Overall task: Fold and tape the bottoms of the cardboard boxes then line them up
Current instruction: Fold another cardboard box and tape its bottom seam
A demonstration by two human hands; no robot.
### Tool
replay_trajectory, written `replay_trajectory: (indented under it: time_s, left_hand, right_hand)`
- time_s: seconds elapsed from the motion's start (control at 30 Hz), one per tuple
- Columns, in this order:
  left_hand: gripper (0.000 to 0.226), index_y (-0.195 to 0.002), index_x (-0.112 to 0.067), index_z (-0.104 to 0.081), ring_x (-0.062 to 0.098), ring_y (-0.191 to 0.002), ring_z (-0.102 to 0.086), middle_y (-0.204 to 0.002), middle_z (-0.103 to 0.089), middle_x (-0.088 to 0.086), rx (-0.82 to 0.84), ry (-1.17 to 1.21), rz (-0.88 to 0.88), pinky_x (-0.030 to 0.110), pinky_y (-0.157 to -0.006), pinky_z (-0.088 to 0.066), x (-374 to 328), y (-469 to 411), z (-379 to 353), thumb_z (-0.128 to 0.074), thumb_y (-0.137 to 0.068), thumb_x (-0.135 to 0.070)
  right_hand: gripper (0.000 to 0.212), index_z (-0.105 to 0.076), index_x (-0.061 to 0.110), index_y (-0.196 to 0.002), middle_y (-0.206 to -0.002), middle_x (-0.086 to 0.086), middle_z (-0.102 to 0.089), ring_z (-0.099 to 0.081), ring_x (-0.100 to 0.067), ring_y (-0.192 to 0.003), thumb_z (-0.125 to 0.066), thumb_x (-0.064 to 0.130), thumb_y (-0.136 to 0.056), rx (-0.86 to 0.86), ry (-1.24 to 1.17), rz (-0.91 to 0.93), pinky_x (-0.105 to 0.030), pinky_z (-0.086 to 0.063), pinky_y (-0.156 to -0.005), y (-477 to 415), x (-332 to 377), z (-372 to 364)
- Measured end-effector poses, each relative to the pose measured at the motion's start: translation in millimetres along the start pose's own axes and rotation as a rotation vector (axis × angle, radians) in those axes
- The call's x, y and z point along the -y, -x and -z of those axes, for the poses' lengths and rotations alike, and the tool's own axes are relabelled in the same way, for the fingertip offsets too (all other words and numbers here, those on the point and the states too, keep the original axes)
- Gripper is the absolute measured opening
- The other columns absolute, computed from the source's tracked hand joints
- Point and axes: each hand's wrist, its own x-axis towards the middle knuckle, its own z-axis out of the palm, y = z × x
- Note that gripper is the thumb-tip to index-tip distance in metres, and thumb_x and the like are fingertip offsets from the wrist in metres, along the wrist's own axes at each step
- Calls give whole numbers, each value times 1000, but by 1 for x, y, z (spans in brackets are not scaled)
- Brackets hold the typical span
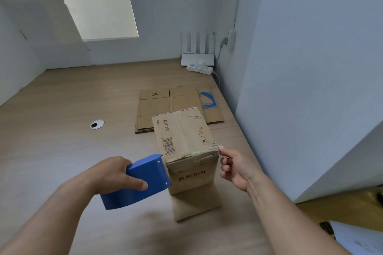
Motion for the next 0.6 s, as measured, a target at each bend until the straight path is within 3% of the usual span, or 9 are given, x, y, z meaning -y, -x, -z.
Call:
replay_trajectory:
  time_s: [0.07, 0.17, 0.23, 0.3, 0.33, 0.47, 0.6]
  left_hand:
    - [31, -92, -31, -55, 7, -81, -59, -88, -63, -11, -10, 0, 0, 19, -63, -40, -1, 0, 0, -70, -76, -53]
    - [33, -94, -30, -56, 7, -80, -59, -87, -62, -11, -29, -5, -5, 19, -63, -39, -5, 0, -1, -70, -76, -54]
    - [33, -94, -30, -55, 7, -80, -58, -87, -62, -11, -35, 0, 1, 19, -63, -40, -7, 0, -2, -70, -76, -53]
    - [34, -96, -28, -56, 8, -82, -59, -89, -63, -9, -25, 8, 10, 20, -64, -41, -9, 2, -3, -70, -77, -53]
    - [35, -97, -28, -56, 8, -82, -59, -91, -63, -8, -24, 10, 15, 20, -65, -41, -9, 2, -4, -70, -77, -53]
    - [34, -97, -28, -55, 10, -84, -59, -93, -64, -6, -30, 18, 21, 21, -66, -41, -6, 7, -4, -69, -78, -53]
    - [33, -87, -25, -60, 14, -81, -62, -87, -66, -4, -43, 134, 38, 23, -65, -42, 6, 17, 5, -74, -74, -52]
  right_hand:
    - [15, -64, 8, -90, -49, 3, -36, -30, -11, -40, -63, 23, -89, -177, 225, 22, -23, -29, -45, 0, -2, 7]
    - [18, -55, 10, -73, -61, -2, -48, -39, -16, -50, -60, 19, -88, -499, 577, 273, -27, -30, -54, 6, -6, 14]
    - [21, -56, 14, -94, -95, -4, -61, -54, -15, -76, -53, 34, -93, -502, 637, 470, -30, -40, -67, 20, 2, -3]
    - [59, -41, 12, -134, -130, -7, -50, -50, -21, -113, -45, 53, -92, -459, 882, 548, -35, -42, -88, 25, 9, -27]
    - [73, -28, 11, -144, -140, -9, -41, -42, -23, -126, -41, 60, -91, -418, 1025, 565, -38, -39, -97, 24, 9, -38]
    - [89, 2, 12, -151, -155, -12, -15, -23, -29, -138, -35, 65, -90, -322, 1238, 491, -41, -27, -110, 16, -4, -55]
    - [88, 5, 12, -151, -156, -12, -10, -19, -30, -139, -34, 62, -92, -299, 1226, 488, -41, -25, -112, 12, -3, -52]
